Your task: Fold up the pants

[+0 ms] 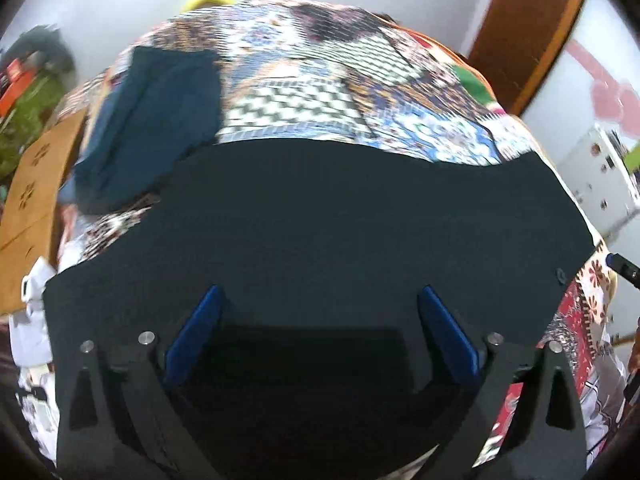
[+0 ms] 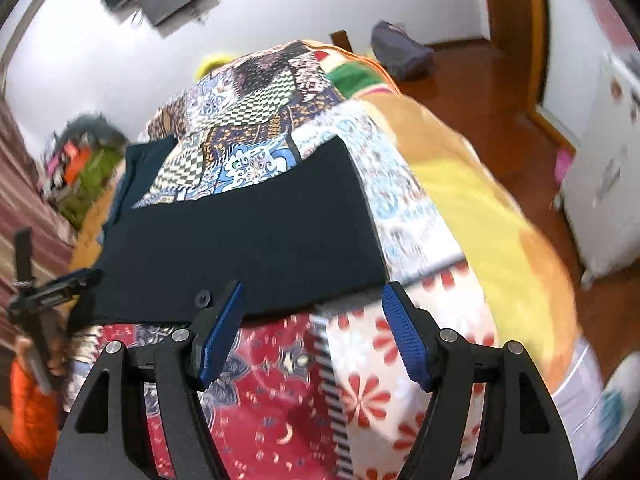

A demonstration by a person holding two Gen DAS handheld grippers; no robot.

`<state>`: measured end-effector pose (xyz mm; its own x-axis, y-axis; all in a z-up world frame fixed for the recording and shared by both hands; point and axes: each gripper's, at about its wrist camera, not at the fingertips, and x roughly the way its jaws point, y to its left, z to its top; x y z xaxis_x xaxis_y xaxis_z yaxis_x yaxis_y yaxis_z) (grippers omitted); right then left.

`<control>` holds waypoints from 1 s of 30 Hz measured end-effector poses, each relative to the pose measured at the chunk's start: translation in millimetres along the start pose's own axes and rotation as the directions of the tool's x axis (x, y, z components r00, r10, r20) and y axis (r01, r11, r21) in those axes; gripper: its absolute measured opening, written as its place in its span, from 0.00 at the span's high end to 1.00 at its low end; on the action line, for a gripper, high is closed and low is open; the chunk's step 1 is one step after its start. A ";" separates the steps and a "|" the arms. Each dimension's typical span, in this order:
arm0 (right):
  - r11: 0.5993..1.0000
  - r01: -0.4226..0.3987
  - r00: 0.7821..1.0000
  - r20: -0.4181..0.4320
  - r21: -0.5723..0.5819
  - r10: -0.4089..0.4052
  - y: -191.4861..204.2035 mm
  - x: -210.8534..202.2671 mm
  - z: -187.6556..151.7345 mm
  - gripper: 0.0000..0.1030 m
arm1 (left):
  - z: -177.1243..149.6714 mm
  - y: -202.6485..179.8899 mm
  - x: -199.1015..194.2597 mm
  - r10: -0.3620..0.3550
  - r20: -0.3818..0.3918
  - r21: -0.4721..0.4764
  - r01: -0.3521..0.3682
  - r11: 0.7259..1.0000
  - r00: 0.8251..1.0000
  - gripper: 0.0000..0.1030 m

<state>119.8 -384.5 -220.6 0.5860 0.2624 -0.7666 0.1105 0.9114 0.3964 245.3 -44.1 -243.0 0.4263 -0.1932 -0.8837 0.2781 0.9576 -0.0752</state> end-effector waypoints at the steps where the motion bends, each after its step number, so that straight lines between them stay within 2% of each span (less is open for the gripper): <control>1: 1.000 -0.013 1.000 -0.007 0.020 0.014 -1.6 4.4 -2.0 0.35 | 1.9 -8.9 2.0 -0.007 -0.005 0.020 0.008 1.000 1.000 0.03; 3: 0.997 -0.036 0.999 -0.018 0.064 0.037 -5.9 13.4 -5.8 0.36 | 6.5 -26.6 5.0 -0.013 -0.011 0.060 0.014 0.998 1.000 0.03; 9: 0.978 -0.118 0.993 0.000 0.175 0.119 -14.3 37.8 -1.8 0.57 | 15.7 -61.9 11.8 -0.017 -0.019 0.127 0.019 0.992 1.000 0.03; 12: 0.971 -0.130 0.991 0.033 0.199 0.126 -15.1 45.5 4.1 0.68 | 19.5 -69.2 12.3 -0.016 -0.014 0.131 0.017 0.991 1.000 0.03; 14: 0.971 -0.118 0.992 0.056 0.208 0.108 -16.5 49.2 10.4 0.81 | 22.5 -70.6 11.3 -0.013 -0.004 0.124 0.013 0.992 1.000 0.03; 16: 0.972 -0.111 0.992 0.080 0.205 0.096 -19.3 52.0 18.7 0.88 | 27.0 -70.5 9.6 -0.006 0.005 0.110 0.006 0.994 1.000 0.03; 21: 0.982 -0.100 0.989 0.128 0.161 0.080 -26.8 50.1 38.2 0.91 | 36.9 -63.1 3.7 0.022 0.035 0.079 -0.025 0.997 0.999 0.03; 24: 0.989 -0.050 0.986 0.163 0.139 0.027 -31.0 43.0 49.6 0.92 | 41.3 -53.8 -4.0 0.050 0.065 0.059 -0.054 0.997 0.997 0.03; 30: 0.996 -0.007 0.971 0.239 0.085 -0.014 -21.3 19.0 76.2 0.92 | 44.1 -26.6 -23.7 0.075 0.115 0.000 -0.075 0.997 0.991 0.03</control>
<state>189.7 -423.1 -205.1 0.7591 0.1667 -0.6293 0.1745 0.8792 0.4434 265.7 -74.5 -199.7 0.5423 -0.1442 -0.8277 0.2450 0.9695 -0.0084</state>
